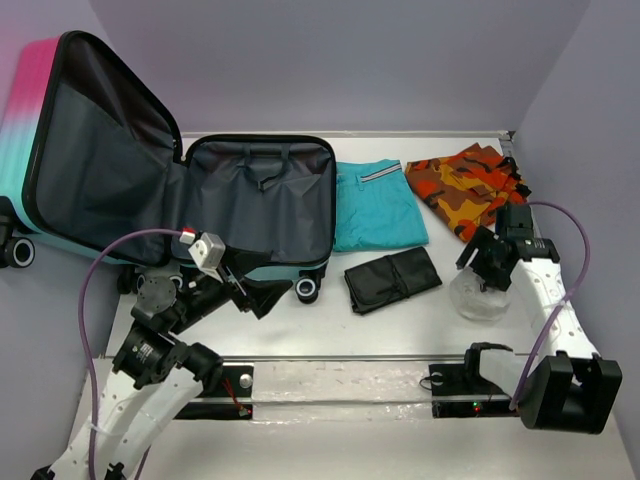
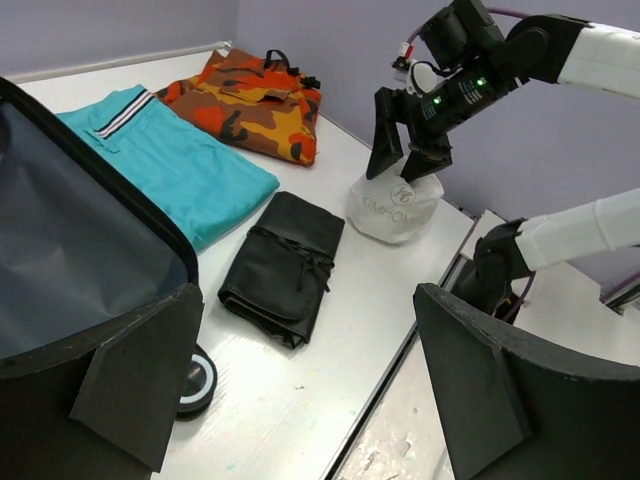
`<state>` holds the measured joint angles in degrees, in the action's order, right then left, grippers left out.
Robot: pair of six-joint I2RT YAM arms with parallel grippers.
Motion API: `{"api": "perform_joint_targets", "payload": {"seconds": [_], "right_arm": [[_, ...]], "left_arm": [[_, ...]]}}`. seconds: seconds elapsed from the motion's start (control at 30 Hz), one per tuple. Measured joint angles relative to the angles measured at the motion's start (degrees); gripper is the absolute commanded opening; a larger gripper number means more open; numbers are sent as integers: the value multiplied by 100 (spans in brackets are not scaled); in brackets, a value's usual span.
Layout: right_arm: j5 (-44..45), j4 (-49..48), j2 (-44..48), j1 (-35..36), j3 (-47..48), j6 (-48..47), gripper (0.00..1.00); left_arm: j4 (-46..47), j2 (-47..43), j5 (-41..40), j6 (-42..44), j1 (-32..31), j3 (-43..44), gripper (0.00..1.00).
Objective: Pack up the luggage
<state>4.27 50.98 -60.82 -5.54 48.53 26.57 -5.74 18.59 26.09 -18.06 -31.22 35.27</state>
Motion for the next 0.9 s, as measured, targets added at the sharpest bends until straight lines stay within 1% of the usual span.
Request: {"api": "perform_joint_targets", "payload": {"seconds": [0.03, 0.07, 0.1, 0.17, 0.2, 0.23, 0.27, 0.3, 0.33, 0.4, 0.43, 0.53, 0.63, 0.7, 0.73, 0.77, 0.83, 0.9], "right_arm": [[55, -15, -9, 0, -7, 33, 77], [133, -50, -76, 0, -7, 76, 73], [140, -70, -140, 0, -7, 85, 69], [153, -140, -481, 2, -7, 105, 55], [153, -164, -623, 2, -7, 109, 50], [151, -179, -765, 7, -9, 122, 48], [151, -208, -848, 7, -26, 120, 39], [149, -236, -881, 7, -55, 129, 25], [151, -238, -872, 7, -61, 125, 22], [170, -234, -813, 20, -61, 125, 20], [208, -232, -745, 28, -59, 133, 16], [245, -46, -507, 37, 107, 111, 14], [273, 411, -234, 188, 970, 63, 14], [83, 424, -144, 457, 1657, 87, 14], [20, 348, -136, 713, 2048, 142, 14], [-22, 227, -166, 1130, 2319, 205, 14], [-103, -68, -481, 2269, 2861, 396, 15], [-133, -402, -1067, 3324, 3469, 472, 15]], "left_arm": [[-7, -13, -11, 2, -50, 0, 99], [-13, -31, -39, 2, -111, 0, 97], [-17, -48, -61, 2, -162, 0, 97], [-22, -79, -96, 7, -229, 0, 94], [-28, -94, -111, 9, -251, 0, 94], [-35, -118, -127, 13, -264, 0, 93], [-44, -149, -144, 15, -286, 0, 93], [-50, -166, -155, 15, -293, 0, 92], [-55, -188, -173, 15, -297, 0, 92], [-57, -205, -199, 17, -308, 0, 91], [-57, -208, -212, 15, -317, 0, 90], [-63, -212, -229, 17, -319, 0, 88], [-76, -212, -245, 17, -319, 0, 87], [-101, -212, -299, 17, -319, 0, 86], [-118, -212, -356, 17, -319, 0, 86], [-140, -212, -398, 15, -319, 0, 86], [-186, -214, -555, 15, -319, 2, 86], [-271, -240, -772, 7, -284, 2, 86]]}}
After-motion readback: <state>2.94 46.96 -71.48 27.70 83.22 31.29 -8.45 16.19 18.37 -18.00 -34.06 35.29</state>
